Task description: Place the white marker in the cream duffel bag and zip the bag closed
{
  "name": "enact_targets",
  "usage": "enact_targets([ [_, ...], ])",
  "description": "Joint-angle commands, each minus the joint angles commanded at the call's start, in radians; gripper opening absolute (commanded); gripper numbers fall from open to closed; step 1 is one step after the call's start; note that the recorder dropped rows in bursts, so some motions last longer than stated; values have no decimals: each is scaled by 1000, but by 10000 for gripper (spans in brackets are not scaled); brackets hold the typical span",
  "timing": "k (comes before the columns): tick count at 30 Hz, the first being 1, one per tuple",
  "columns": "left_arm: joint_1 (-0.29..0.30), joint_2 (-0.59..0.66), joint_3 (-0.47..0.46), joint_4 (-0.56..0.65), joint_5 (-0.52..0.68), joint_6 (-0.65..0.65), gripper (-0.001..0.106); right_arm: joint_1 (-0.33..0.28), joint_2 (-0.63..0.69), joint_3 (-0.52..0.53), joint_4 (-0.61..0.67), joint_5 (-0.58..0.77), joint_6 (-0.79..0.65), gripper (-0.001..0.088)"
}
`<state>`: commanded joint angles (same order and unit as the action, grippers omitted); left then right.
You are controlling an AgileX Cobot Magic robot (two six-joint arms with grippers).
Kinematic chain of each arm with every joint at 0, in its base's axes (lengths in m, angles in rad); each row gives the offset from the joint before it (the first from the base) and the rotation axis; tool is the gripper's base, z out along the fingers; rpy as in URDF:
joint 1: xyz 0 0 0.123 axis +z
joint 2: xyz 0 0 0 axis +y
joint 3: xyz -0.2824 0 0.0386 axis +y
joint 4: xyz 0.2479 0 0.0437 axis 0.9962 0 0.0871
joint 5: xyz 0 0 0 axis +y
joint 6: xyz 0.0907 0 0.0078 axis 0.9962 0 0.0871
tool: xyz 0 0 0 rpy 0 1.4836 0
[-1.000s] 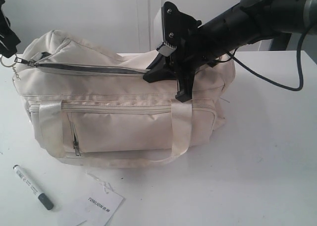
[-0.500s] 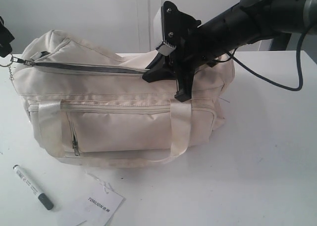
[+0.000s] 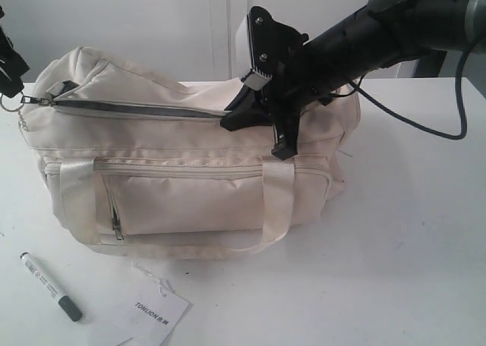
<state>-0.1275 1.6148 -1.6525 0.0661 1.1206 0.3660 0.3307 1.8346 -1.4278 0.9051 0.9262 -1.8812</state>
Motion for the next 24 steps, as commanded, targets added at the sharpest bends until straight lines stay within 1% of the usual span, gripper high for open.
enact_targets([
  [2,0,-2,0,-9,9,0,0,0,-1,0,3,0,2,19],
  [3,0,-2,0,-20,11,0,0,0,-2,0,5,-5,2,55],
  [5,0,-2,0,-37,15,0,0,0,-9,0,5,-15,2,158],
  [8,0,-2,0,-59,15,0,0,0,-18,0,5,-23,2,385],
  [10,0,-2,0,-76,15,2,0,0,-24,0,31,-12,9,558],
  [11,0,-2,0,-81,15,7,0,0,-39,-2,137,-33,13,642],
  [12,0,-2,0,-81,15,7,0,0,-48,-5,220,-59,39,640],
  [13,0,-2,0,-81,15,7,0,3,-58,-22,376,-111,172,618],
  [14,0,-2,0,-81,15,7,0,8,-58,-45,410,-129,286,591],
  [15,0,-2,0,-81,12,7,0,20,-44,-115,343,-94,473,544],
  [16,0,-2,0,-84,13,9,0,33,-33,-154,279,-51,539,535],
  [17,0,-2,0,-84,8,15,0,62,-15,-222,136,2,641,535],
  [18,0,-2,0,-84,6,15,0,95,1,-267,37,6,697,536],
  [19,0,-2,0,-84,6,15,0,123,13,-295,-38,11,730,537],
  [20,0,-2,0,-84,6,15,0,150,33,-324,-82,15,747,537],
  [24,0,-2,0,-84,6,15,0,244,135,-419,-100,-9,764,537],
])
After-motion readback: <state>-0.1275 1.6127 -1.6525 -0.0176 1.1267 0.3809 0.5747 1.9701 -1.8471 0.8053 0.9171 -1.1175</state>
